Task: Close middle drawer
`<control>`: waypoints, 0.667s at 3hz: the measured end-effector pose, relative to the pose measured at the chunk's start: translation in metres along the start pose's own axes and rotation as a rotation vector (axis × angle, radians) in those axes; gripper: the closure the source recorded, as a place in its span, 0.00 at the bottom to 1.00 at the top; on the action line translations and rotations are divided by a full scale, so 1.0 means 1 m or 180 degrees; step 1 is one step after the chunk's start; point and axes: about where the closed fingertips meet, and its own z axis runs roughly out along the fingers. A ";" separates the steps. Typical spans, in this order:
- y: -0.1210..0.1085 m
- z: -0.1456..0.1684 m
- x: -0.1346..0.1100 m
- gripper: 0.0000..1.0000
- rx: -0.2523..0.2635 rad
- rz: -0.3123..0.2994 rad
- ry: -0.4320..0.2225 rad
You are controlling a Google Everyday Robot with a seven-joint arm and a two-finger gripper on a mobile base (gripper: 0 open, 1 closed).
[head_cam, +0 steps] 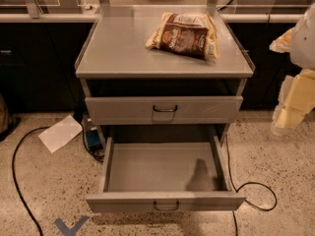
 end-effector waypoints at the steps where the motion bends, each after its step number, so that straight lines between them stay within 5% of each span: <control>1: 0.000 0.000 0.000 0.00 0.0000 0.0000 0.0000; 2: 0.017 0.021 0.002 0.00 -0.0091 0.0083 -0.0146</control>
Offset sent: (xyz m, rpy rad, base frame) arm -0.0303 0.0163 -0.0787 0.1738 0.0762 -0.0227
